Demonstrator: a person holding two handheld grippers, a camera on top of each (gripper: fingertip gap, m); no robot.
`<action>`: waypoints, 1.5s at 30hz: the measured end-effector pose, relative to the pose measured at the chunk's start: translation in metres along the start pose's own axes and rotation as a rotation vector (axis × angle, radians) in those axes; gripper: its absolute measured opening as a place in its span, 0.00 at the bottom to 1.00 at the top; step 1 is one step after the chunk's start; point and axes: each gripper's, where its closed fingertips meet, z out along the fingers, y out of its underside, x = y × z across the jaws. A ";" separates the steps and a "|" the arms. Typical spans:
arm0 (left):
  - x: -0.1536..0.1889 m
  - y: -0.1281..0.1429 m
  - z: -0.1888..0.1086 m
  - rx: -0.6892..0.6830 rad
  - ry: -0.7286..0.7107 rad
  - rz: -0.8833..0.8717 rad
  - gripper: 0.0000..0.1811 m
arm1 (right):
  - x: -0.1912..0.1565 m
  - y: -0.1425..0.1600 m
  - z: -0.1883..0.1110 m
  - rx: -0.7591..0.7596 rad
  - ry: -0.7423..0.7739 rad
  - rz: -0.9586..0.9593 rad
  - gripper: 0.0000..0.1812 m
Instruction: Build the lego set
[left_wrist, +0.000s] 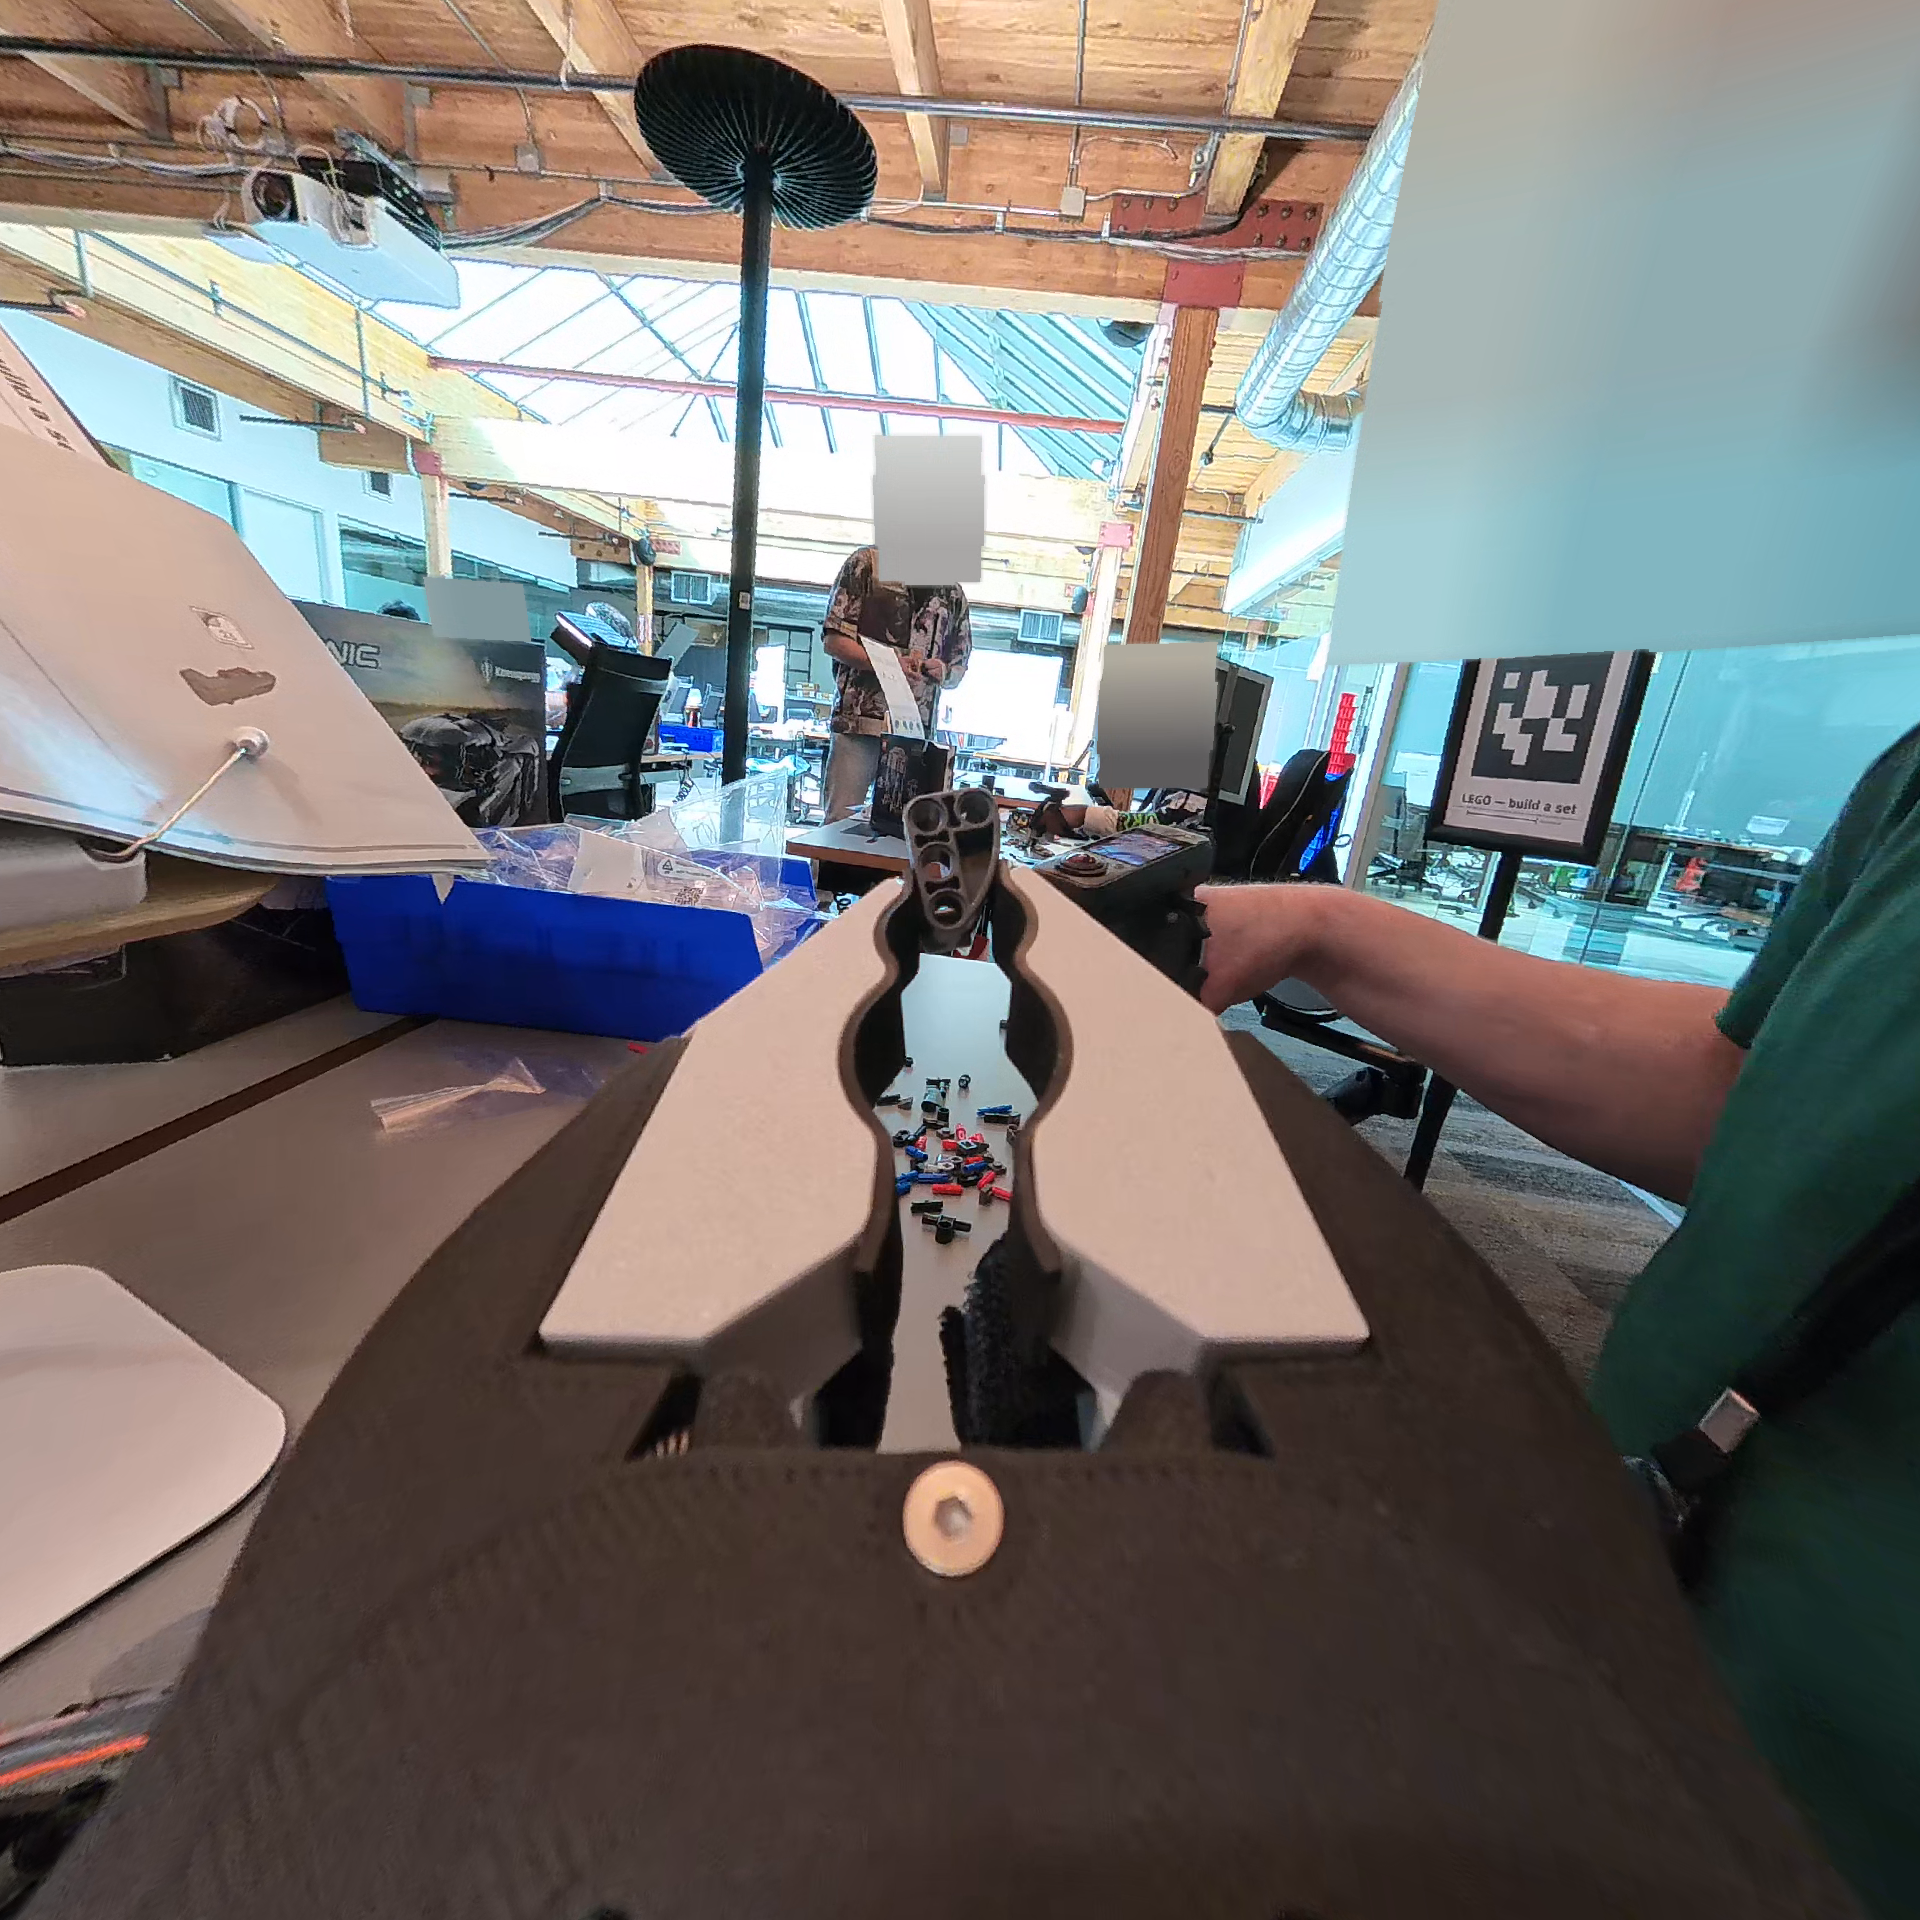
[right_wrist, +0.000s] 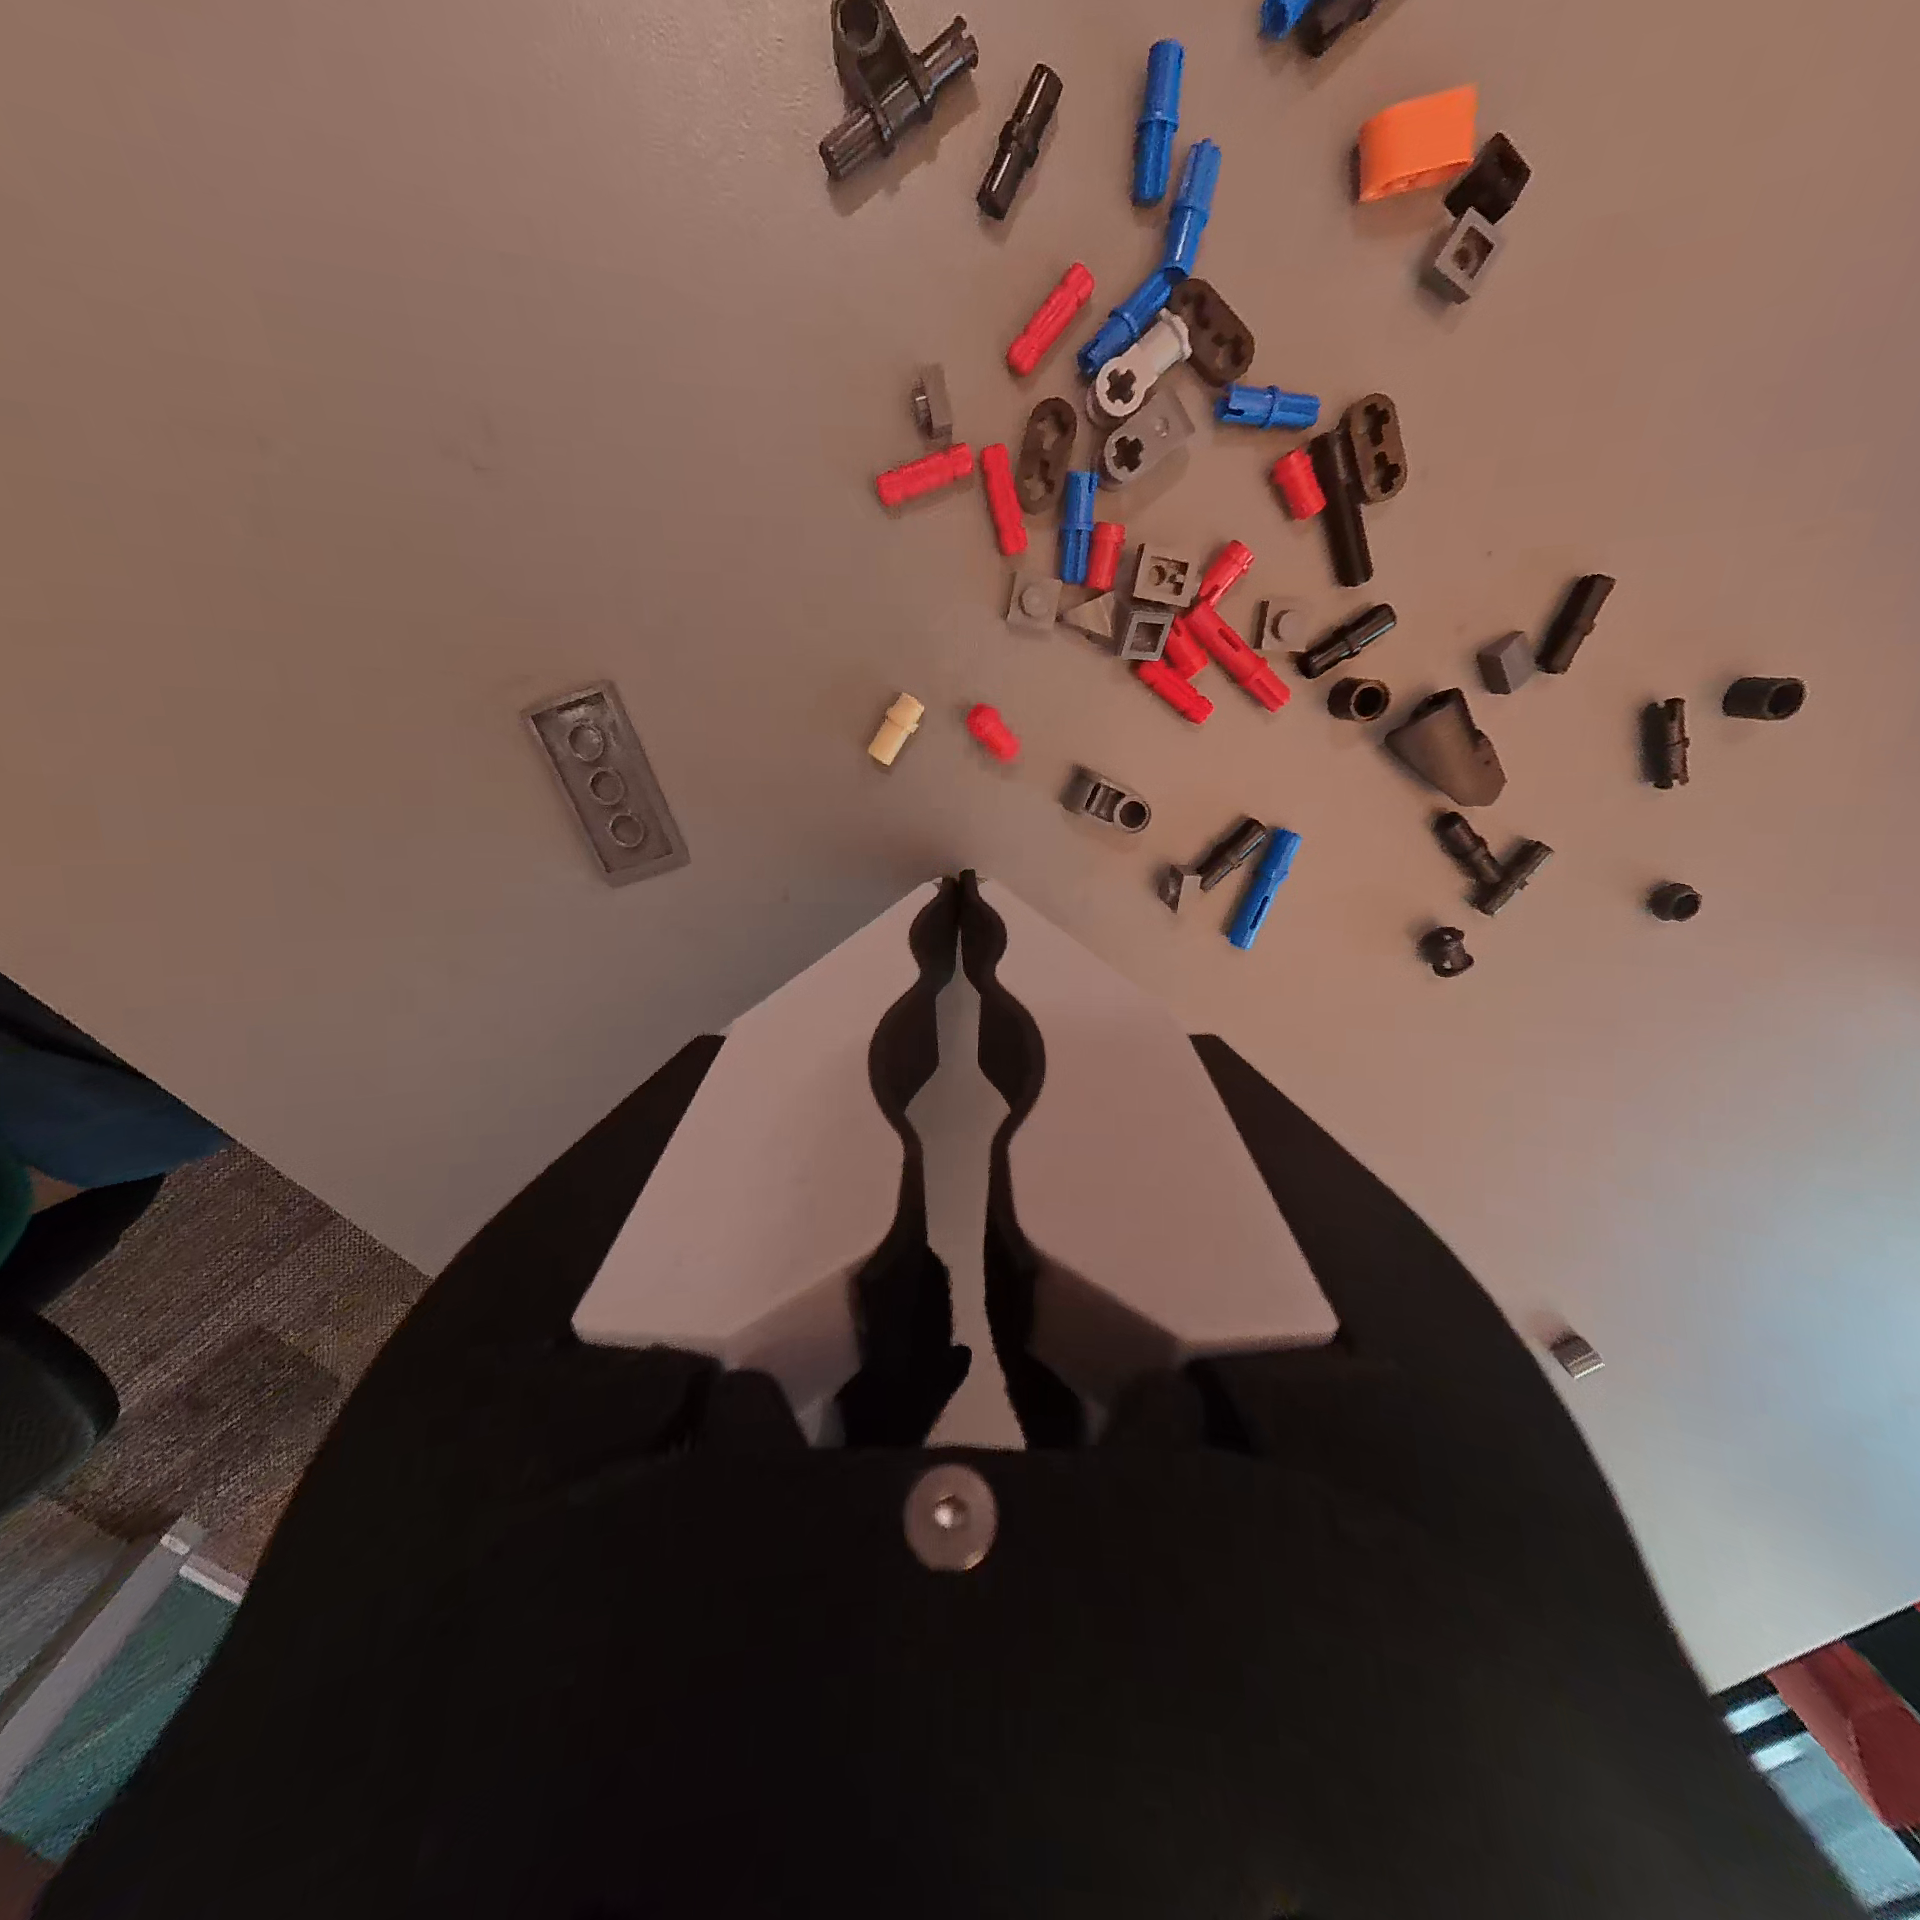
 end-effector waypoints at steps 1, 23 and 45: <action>0.000 0.000 0.001 -0.001 0.001 0.000 0.06 | 0.000 0.000 -0.001 0.005 0.005 0.005 0.00; -0.003 0.006 0.000 -0.019 -0.015 0.001 0.06 | 0.006 -0.004 0.000 0.028 0.001 0.065 0.04; -0.001 0.005 0.001 -0.013 -0.005 -0.005 0.06 | 0.003 -0.015 0.003 0.087 0.015 0.160 0.07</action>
